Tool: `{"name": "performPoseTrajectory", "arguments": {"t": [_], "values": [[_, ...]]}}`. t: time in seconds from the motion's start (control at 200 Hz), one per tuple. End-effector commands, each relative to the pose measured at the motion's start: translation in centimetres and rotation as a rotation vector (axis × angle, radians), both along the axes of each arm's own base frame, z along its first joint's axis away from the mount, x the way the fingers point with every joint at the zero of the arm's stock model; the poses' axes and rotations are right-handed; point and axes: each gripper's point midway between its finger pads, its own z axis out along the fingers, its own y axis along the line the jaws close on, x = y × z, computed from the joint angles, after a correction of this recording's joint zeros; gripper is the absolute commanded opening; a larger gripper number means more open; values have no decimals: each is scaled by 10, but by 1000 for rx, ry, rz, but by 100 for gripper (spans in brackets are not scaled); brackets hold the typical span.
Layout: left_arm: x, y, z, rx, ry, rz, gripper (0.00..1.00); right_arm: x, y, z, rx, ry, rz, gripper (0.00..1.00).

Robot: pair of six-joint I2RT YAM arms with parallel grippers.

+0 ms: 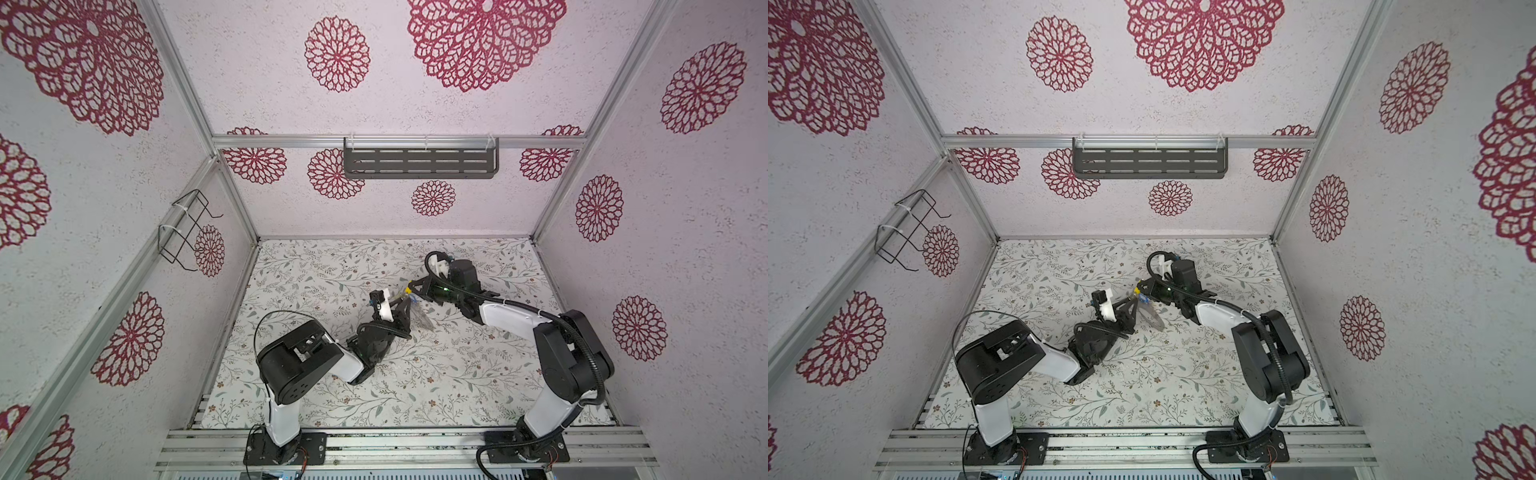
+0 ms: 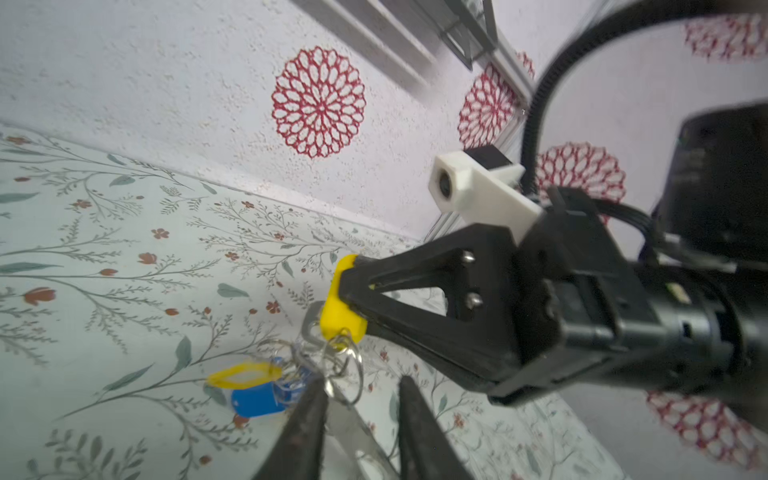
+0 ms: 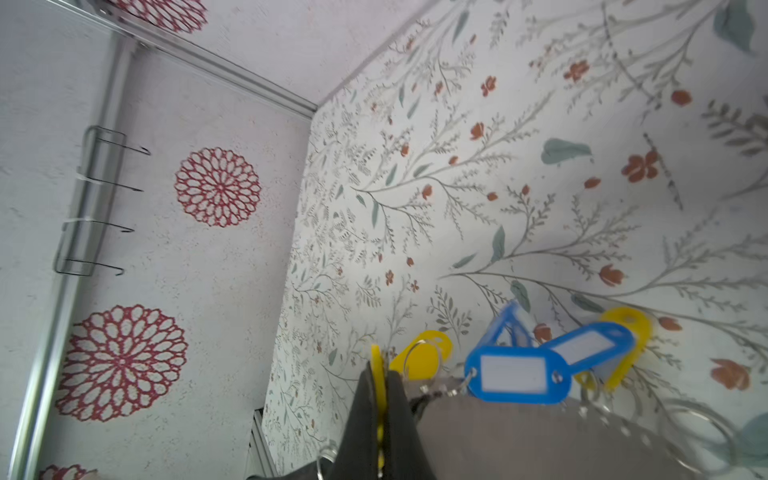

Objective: Remove the keys from the keyring

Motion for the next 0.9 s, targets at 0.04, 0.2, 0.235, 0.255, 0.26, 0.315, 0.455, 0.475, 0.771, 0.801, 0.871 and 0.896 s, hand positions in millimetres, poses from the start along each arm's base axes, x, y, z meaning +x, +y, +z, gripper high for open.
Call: {"name": "performPoseTrajectory", "arguments": {"t": [0.04, 0.2, 0.235, 0.255, 0.26, 0.315, 0.455, 0.475, 0.771, 0.801, 0.871, 0.896], "values": [[-23, 8, 10, 90, -72, -36, 48, -9, 5, -31, -57, 33, 50, 0], [-32, 37, 3, 211, 11, -63, 48, -13, 4, -43, -65, 62, 46, 0], [-33, 40, -1, 227, 65, -87, 48, -15, 3, -44, -63, 66, 46, 0], [-33, 40, -3, 235, 94, -101, 48, -16, 3, -45, -64, 68, 45, 0], [-33, 41, -4, 239, 103, -102, 48, -16, 3, -45, -64, 69, 45, 0], [-37, 40, -8, 279, 162, -130, 47, -19, 2, -47, -63, 74, 44, 0], [-47, 24, -21, 309, 234, -234, 45, -22, 0, -45, -59, 73, 40, 0], [-48, 23, -24, 311, 241, -239, 44, -22, -1, -43, -59, 72, 38, 0], [-55, 9, -72, 640, 168, -460, 29, -23, -10, -31, -86, 46, 35, 0], [-56, 9, -70, 690, 137, -491, 29, -24, -11, -30, -83, 45, 38, 0], [-62, 8, -67, 815, 16, -611, 28, -25, -15, -27, -75, 41, 47, 0], [-62, 8, -65, 850, -24, -643, 27, -26, -16, -27, -74, 41, 50, 0]]}}
